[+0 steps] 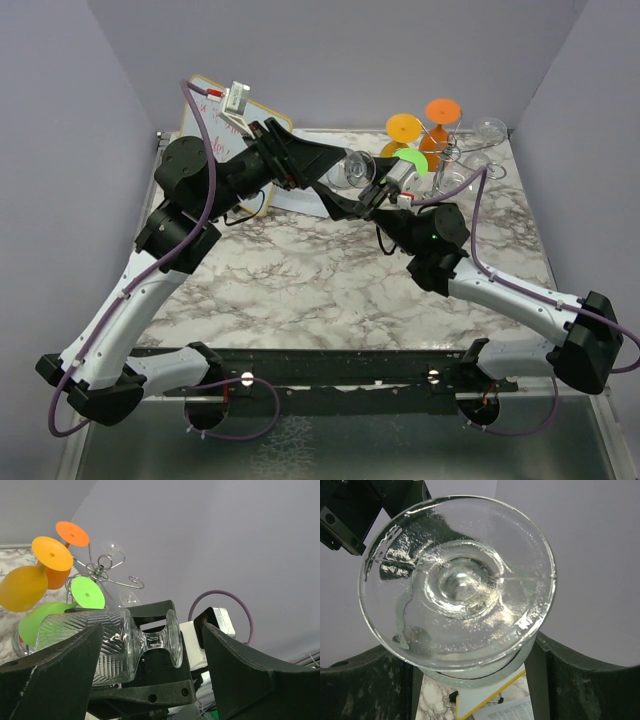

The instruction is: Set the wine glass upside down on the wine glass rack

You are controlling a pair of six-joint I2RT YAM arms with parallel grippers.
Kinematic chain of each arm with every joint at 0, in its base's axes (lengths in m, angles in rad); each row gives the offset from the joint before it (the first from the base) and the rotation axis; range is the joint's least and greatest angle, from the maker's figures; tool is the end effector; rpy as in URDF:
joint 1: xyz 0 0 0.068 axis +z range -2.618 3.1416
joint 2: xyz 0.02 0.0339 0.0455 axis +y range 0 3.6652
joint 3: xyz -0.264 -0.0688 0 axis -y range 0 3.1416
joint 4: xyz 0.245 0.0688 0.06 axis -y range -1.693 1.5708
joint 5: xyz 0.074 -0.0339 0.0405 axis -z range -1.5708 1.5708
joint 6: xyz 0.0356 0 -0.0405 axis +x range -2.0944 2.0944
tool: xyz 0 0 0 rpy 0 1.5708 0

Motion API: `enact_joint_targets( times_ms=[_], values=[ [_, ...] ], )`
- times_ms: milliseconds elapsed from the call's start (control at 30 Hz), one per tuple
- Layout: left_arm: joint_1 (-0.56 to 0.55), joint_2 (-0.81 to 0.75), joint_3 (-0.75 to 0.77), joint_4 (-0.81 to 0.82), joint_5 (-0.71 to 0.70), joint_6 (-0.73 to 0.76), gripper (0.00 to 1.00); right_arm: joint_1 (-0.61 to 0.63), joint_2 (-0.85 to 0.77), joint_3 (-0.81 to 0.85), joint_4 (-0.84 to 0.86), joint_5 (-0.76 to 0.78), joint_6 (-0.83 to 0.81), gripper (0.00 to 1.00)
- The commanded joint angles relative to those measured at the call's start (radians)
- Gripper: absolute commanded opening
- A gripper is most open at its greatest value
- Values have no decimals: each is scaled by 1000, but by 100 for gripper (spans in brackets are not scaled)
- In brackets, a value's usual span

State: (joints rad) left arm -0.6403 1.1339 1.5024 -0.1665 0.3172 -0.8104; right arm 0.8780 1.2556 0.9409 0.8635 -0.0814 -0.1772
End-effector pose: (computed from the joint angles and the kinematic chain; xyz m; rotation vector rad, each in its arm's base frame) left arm 0.1705 -0.1409 0.5186 0.1662 1.5253 -1.4043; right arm 0.1786 0.2197 0.4028 -0.5909 0.8636 0.6789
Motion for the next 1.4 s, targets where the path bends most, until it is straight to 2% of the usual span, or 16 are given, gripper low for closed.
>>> enact_joint_targets(
  times_ms=[0,200,300,367,500,800,1033,1167,1233,1367],
  values=[
    [-6,-25,0,-68,2,45,83,6,3,-4,77,17,-23,5],
    [-7,-54,6,-68,17,94,90,6,28,3,90,26,-49,5],
    [-6,-57,7,-53,61,89,89,6,39,8,89,29,-66,4],
    [-6,-53,9,-55,76,78,84,6,45,9,89,34,-78,4],
    [-6,-34,11,-83,86,59,67,6,58,16,80,35,-92,4],
    [-6,31,3,-156,109,19,47,6,88,35,49,35,-131,4],
    [-6,48,30,-265,21,98,23,6,95,54,-6,36,-146,4],
    [-6,74,45,-326,15,140,13,6,96,48,-18,46,-144,5],
    [-6,88,55,-366,2,167,2,6,93,44,-20,50,-141,5],
    [-5,97,58,-395,-8,185,0,6,82,29,-21,51,-130,6]
  ],
)
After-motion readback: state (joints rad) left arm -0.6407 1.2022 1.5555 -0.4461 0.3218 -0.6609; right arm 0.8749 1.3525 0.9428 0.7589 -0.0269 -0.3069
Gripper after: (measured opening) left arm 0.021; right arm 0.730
